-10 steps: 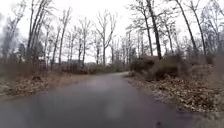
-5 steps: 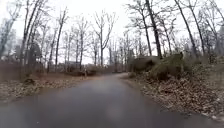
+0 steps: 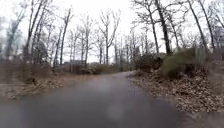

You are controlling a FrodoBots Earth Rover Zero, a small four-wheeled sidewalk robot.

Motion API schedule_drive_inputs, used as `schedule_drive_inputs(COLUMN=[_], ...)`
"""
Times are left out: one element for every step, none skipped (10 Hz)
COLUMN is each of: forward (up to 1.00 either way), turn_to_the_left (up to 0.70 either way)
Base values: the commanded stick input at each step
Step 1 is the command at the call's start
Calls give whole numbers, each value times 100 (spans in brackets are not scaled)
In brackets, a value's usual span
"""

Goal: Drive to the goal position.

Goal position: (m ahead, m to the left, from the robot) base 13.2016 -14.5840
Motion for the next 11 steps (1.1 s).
schedule_drive_inputs(forward=[100, 100, 100, 100, 100, 100, 100, 100, 100, 100, 100], turn_to_the_left=[0, 0, 0, 0, 0, 0, 0, 0, 0, 0, 0])
